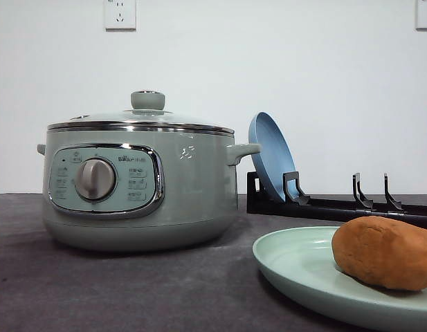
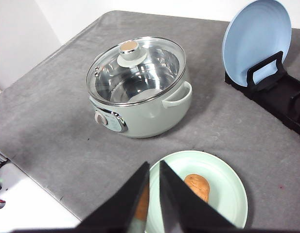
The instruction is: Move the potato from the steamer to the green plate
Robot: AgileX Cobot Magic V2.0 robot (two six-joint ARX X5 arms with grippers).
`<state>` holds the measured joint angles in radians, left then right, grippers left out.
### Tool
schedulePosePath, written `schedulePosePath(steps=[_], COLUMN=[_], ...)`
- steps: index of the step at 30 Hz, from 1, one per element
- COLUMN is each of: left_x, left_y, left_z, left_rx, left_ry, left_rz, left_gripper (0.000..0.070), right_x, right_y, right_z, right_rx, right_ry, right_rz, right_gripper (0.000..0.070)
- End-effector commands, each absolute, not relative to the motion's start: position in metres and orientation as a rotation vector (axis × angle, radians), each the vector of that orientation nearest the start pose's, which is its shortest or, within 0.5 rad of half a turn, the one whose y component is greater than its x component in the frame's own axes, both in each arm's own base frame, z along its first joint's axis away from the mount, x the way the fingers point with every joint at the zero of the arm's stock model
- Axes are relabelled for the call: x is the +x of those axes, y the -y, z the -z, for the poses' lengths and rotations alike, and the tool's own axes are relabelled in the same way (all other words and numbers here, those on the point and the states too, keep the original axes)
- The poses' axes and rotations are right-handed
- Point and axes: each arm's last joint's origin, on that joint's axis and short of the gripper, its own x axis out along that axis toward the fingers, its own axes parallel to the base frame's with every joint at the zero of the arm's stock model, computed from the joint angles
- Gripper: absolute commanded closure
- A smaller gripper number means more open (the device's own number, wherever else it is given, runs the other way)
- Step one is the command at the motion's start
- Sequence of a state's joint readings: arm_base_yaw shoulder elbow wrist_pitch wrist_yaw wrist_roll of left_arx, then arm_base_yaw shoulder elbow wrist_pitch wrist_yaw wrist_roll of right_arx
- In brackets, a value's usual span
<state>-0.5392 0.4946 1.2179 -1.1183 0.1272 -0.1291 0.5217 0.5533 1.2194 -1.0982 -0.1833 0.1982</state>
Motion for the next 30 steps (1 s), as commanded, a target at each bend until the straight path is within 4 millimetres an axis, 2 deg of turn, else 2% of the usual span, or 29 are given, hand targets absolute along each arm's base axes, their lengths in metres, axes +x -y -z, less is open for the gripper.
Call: schedulePosePath(steps=[1, 8, 12, 15, 18, 23, 30], left_x=[0.015, 0.016, 0.036, 0.06, 0.075, 0.085, 0.094], left_y=[0.014, 0.013, 0.019, 0.019, 0.014, 0.004, 0.003], left_z=[-0.402, -0.4, -0.384, -0.359, -0.328, -0.274, -0.209], left_rx=[-0.039, -0.046, -0.075, -0.102, -0.122, -0.142, -0.138], left_ry=[-0.415, -0.413, -0.397, -0.358, -0.325, -0.312, -0.307], left_rz=[0.643, 0.615, 0.484, 0.357, 0.245, 0.118, 0.099], left_gripper=[0.07, 0.07, 0.07, 0.07, 0.07, 0.07, 0.07], right_x=[0.03, 0.03, 0.03, 0.03, 0.03, 0.03, 0.03], right_y=[-0.024, -0.024, -0.024, -0.024, -0.024, -0.024, -0.024], right_z=[-0.405, -0.405, -0.405, -0.405, -0.405, -0.405, -0.405], right_rx=[0.108, 0.108, 0.108, 0.108, 0.108, 0.108, 0.108], right_ry=[-0.479, -0.479, -0.479, -0.479, -0.479, -0.479, -0.479], right_rz=[-0.657, -0.657, -0.657, -0.657, -0.657, -0.657, -0.657], right_gripper=[0.0674, 0.0674, 0.0675, 0.0674, 0.0674, 0.0674, 0.0674])
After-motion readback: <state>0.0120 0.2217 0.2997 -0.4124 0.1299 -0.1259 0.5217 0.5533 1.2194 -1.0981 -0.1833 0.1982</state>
